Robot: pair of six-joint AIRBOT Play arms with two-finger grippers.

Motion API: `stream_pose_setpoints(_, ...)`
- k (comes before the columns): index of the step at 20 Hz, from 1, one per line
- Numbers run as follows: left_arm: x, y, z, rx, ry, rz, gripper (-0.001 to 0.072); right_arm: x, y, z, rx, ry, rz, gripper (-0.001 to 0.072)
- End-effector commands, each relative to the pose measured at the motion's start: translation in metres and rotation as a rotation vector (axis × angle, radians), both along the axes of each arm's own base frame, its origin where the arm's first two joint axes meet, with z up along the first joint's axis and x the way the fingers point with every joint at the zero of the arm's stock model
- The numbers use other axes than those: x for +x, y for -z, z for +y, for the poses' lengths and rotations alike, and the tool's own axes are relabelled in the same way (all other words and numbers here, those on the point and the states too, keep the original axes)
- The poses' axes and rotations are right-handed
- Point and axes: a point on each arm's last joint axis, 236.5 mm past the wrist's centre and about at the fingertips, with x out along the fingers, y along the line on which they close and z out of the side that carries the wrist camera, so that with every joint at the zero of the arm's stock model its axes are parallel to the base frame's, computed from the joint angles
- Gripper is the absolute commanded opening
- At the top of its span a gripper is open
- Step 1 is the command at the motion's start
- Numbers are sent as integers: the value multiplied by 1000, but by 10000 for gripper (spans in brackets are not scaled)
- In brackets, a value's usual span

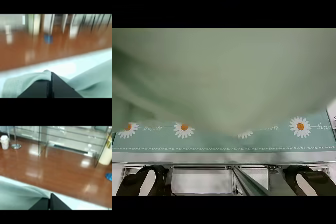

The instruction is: Fold the shirts.

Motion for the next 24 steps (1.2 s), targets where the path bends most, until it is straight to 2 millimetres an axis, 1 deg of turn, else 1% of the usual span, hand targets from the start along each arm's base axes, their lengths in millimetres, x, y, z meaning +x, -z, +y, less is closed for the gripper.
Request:
stream_pose_setpoints(1,-17,99,1,-3,15,343,16,14,46,-4,4,23,157,23)
stream_pose_setpoints(3,-11,165,2,-67,17,523,16,37,100,10,26,-34,315,24)
stream_pose_setpoints(5,-11,240,3,-127,25,729,17,65,154,21,52,-76,439,23)
stream_pose_setpoints(6,-13,281,2,-164,28,841,16,82,183,23,67,-76,501,23)
stream_pose_setpoints(8,-15,352,1,-248,-5,1001,17,118,237,23,93,-58,599,23)
stream_pose_setpoints(9,-9,381,0,-283,-30,1023,17,136,261,23,105,-46,640,23)
stream_pose_setpoints(10,1,408,2,-327,-76,1024,17,154,283,23,108,-42,681,23)
stream_pose_setpoints(11,14,429,5,-369,-129,1008,16,173,305,25,120,-44,724,23)
stream_pose_setpoints(12,28,442,9,-400,-173,981,16,192,323,30,148,-51,746,23)
stream_pose_setpoints(13,44,449,14,-418,-216,950,17,214,341,35,170,-62,754,23)
stream_pose_setpoints(14,63,452,20,-438,-257,916,17,236,357,36,193,-54,762,24)
stream_pose_setpoints(16,100,452,30,-465,-307,869,17,272,380,37,223,-39,779,24)
stream_pose_setpoints(18,135,451,39,-451,-319,852,17,304,396,38,250,-22,794,24)
stream_pose_setpoints(20,166,449,41,-449,-306,872,17,326,404,39,296,-5,808,24)
stream_pose_setpoints(21,178,450,38,-448,-283,899,17,334,411,41,319,2,821,24)
stream_pose_setpoints(22,184,454,32,-450,-255,936,19,339,417,41,344,18,834,42)
stream_pose_setpoints(23,185,460,24,-450,-217,985,79,343,422,40,358,35,837,218)
stream_pose_setpoints(24,182,465,14,-447,-162,1049,332,344,424,35,351,53,836,414)
